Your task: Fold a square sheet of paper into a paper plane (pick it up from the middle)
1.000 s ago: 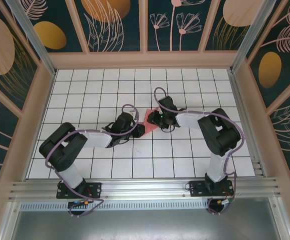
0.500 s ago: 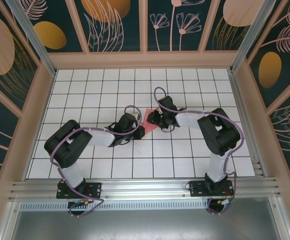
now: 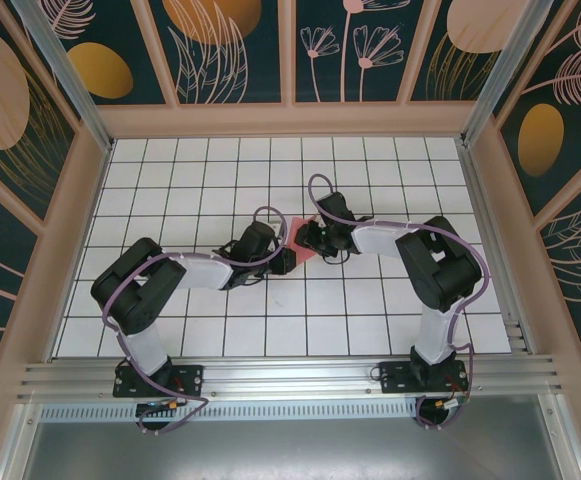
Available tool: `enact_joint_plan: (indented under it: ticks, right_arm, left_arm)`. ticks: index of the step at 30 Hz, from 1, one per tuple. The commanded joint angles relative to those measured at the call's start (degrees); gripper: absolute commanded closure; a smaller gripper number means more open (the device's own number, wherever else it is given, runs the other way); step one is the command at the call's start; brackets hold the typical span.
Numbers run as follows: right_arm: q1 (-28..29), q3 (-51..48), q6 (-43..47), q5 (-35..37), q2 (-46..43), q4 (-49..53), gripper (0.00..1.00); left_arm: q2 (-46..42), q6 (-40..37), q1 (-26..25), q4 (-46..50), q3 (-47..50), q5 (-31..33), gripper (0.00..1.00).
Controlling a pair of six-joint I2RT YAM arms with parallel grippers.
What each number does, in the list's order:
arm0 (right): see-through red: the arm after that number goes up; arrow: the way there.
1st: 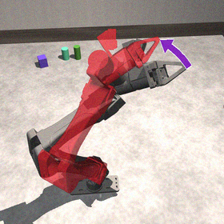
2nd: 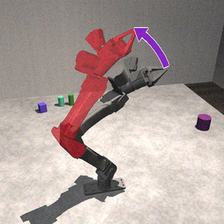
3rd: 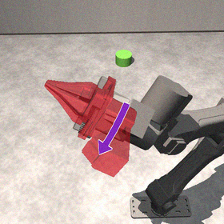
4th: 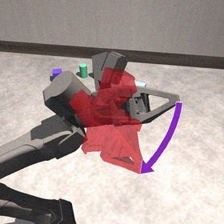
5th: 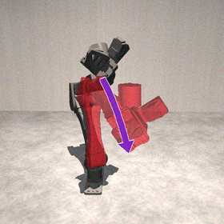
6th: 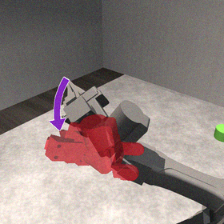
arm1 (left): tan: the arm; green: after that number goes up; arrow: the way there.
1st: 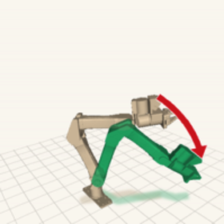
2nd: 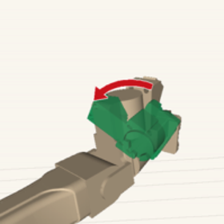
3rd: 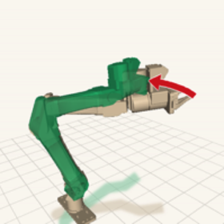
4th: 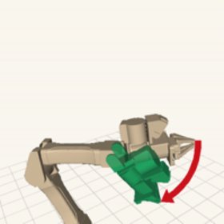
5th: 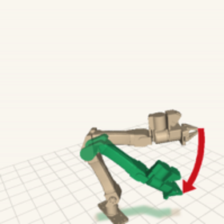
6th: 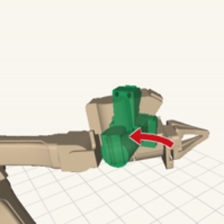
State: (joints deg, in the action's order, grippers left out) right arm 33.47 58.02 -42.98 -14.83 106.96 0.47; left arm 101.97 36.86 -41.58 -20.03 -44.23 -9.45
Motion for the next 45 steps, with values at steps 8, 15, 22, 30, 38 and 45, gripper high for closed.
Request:
enact_joint_plan:
  ticks: [8,15,22,30,38,45]
  right_arm:
    - [0.17,-1.10,-0.79,1.43,1.71,3.03,0.57]
    - [-0.14,-3.50,-0.12,-0.34,-3.04,-0.86,0.58]
    - [-1.31,-6.75,1.98,-3.22,-8.41,-5.46,0.60]
    - [-1.81,-10.97,1.67,-3.18,-9.12,-6.29,0.69]
    - [-1.82,-11.69,0.14,-4.80,-6.45,-8.33,0.76]
    - [-3.39,-12.22,-1.35,-4.92,-5.57,-9.13,0.76]
  left_arm:
    - [2.84,-1.07,-0.20,1.43,-3.20,2.95,0.74]
    - [3.58,-1.33,-0.21,2.25,-3.71,3.62,0.83]
    - [3.76,-2.22,-0.21,1.94,-3.95,3.19,0.87]
    - [2.99,-4.61,-0.22,0.16,-3.76,1.28,0.82]
    - [2.95,-7.56,-0.22,0.77,-4.99,5.18,0.72]
    - [4.09,-8.32,-0.85,3.08,-6.99,8.91,0.72]
